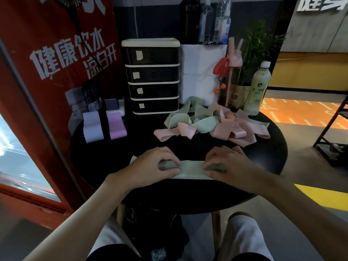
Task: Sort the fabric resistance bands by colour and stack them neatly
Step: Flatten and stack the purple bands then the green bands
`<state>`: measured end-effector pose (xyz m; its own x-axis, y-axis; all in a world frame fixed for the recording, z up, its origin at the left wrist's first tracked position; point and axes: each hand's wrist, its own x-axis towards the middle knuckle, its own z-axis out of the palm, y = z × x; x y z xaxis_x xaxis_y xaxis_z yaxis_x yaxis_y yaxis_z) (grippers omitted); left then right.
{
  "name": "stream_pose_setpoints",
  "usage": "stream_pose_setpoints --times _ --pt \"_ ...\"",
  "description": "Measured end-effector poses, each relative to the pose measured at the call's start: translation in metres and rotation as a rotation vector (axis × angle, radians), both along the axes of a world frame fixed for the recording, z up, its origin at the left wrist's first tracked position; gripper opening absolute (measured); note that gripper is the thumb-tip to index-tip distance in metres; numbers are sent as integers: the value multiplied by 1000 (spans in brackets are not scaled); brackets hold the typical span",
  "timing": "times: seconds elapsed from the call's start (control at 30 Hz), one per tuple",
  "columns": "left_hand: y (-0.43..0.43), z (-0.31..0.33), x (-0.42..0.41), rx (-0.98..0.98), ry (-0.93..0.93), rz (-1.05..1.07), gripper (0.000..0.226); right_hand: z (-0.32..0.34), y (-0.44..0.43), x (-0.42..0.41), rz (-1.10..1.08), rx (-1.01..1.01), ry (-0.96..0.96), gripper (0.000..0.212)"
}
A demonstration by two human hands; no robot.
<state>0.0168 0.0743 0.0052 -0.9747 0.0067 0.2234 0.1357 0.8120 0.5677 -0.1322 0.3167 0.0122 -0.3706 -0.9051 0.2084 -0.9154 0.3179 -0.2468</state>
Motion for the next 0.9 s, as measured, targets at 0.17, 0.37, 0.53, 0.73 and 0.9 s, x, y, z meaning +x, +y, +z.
stream_pose_setpoints --times 0.17,0.37,0.53,0.73,0.9 --pt "1 -5 1 0 21 19 27 9 -4 -4 53 45 -46 15" --pt "2 -5 -1 7 32 32 33 40 -51 -14 68 -87 -122 5" --pt "1 -7 -4 73 22 29 31 45 -126 -50 -14 -91 -4 27" --pt "-1 -8 -4 116 12 48 35 42 -186 -74 -95 28 132 37" --pt "-2 -6 -3 89 14 37 28 40 -201 -88 -119 44 157 28"
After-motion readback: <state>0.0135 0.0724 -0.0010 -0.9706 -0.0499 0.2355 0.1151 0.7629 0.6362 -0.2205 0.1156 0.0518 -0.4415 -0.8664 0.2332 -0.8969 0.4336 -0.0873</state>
